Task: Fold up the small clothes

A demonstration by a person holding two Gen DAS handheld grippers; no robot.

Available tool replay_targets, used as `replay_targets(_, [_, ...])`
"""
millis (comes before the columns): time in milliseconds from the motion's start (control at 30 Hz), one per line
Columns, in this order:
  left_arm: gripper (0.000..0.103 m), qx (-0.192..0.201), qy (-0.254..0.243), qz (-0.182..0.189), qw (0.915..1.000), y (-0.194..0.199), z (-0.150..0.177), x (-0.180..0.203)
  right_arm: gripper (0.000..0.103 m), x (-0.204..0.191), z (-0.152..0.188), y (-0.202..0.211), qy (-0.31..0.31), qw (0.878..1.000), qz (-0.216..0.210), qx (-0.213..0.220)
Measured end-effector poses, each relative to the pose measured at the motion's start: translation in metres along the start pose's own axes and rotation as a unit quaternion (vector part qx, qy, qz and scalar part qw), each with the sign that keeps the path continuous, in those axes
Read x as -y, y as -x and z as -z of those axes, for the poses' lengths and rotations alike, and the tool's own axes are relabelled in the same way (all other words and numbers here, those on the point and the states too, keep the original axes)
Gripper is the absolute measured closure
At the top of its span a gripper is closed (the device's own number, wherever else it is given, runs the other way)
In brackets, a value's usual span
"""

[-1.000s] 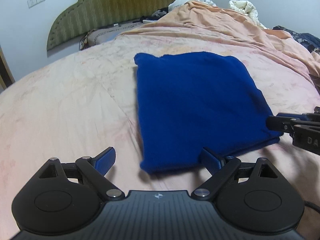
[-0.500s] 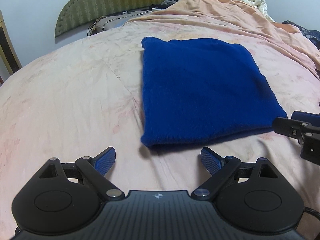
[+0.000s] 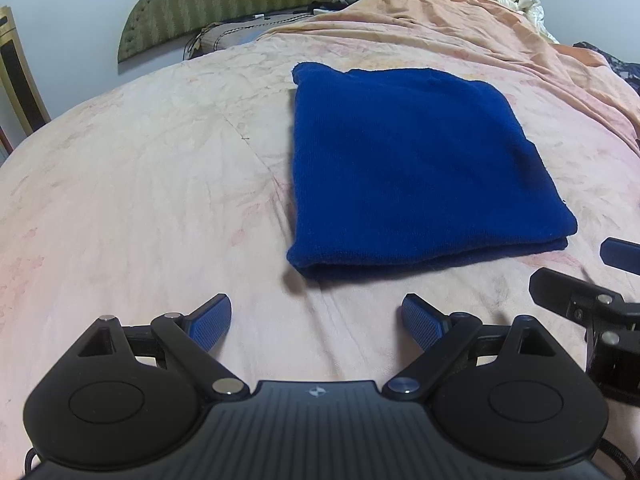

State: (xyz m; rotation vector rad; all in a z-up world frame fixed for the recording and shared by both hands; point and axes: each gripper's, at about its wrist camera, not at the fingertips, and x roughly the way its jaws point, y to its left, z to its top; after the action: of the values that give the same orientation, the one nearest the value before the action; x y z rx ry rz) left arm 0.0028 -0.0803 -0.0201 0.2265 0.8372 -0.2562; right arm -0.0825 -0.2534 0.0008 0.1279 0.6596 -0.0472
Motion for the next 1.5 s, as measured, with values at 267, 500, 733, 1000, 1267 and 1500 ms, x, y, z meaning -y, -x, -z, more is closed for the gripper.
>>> replay_targets(267, [0.01,-0.008,0.011,0.0,0.9999,-0.002,0.0,-0.001,0.011,0.0,0.002,0.0,-0.001,1.0,0.0,0.0])
replay_targets(500, [0.01,-0.004,0.011,-0.004,0.9999,-0.002,0.001,0.0,0.007,0.0,0.007,0.001,-0.001,1.0,0.007,0.003])
replay_targets(733, [0.01,0.005,0.002,-0.007,1.0,-0.003,0.004,0.003,0.005,0.004,0.01,-0.001,-0.006,1.0,0.016,0.004])
replay_targets(1000, [0.01,0.001,0.009,-0.01,0.9999,-0.003,0.003,0.003,0.005,0.009,0.013,-0.005,-0.018,1.0,0.016,0.001])
replay_targets(1267, [0.01,0.004,0.008,-0.014,0.9999,-0.002,0.004,0.005,0.005,0.006,0.012,-0.002,-0.01,1.0,0.017,0.006])
replay_targets(1500, [0.01,0.002,0.011,-0.013,0.9998,-0.002,0.004,0.003,0.005,0.004,0.012,-0.001,-0.005,1.0,0.014,0.005])
